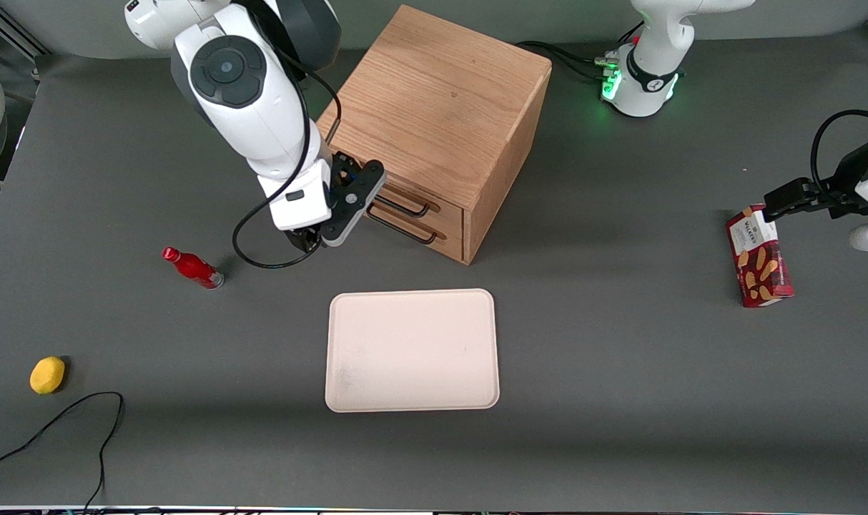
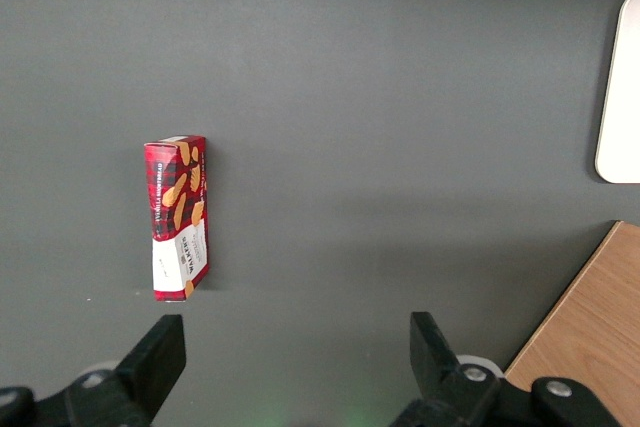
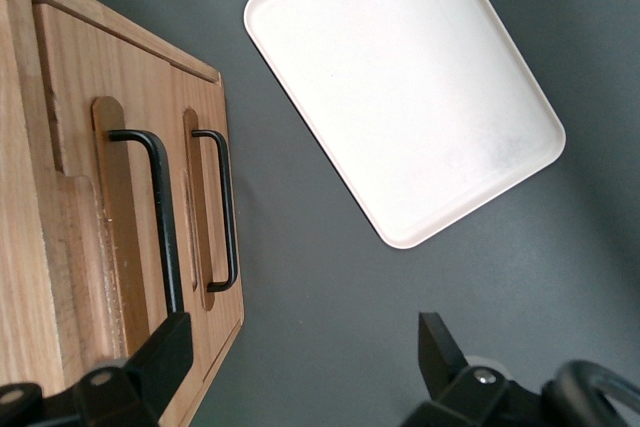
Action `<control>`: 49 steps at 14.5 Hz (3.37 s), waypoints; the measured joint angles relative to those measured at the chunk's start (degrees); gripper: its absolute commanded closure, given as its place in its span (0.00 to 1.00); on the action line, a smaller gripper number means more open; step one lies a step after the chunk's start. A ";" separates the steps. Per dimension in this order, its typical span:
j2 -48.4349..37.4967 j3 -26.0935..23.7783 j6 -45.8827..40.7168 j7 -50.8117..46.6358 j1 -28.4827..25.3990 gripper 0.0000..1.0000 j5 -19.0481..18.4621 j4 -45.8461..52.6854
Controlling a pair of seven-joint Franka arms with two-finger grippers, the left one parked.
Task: Open upper drawer
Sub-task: 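Align the open right gripper around the upper drawer's black handle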
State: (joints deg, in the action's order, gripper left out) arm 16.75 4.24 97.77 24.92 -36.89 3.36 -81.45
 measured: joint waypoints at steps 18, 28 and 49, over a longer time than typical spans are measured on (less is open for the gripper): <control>0.19 0.09 -3.52 0.00 -0.30 0.00 5.52 -0.12; 0.22 0.08 -4.20 0.00 -2.50 0.00 5.57 -1.05; -0.19 0.25 3.83 0.05 -2.50 0.00 5.57 -9.35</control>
State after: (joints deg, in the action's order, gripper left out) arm 16.56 4.49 101.60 24.97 -39.38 8.93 -90.80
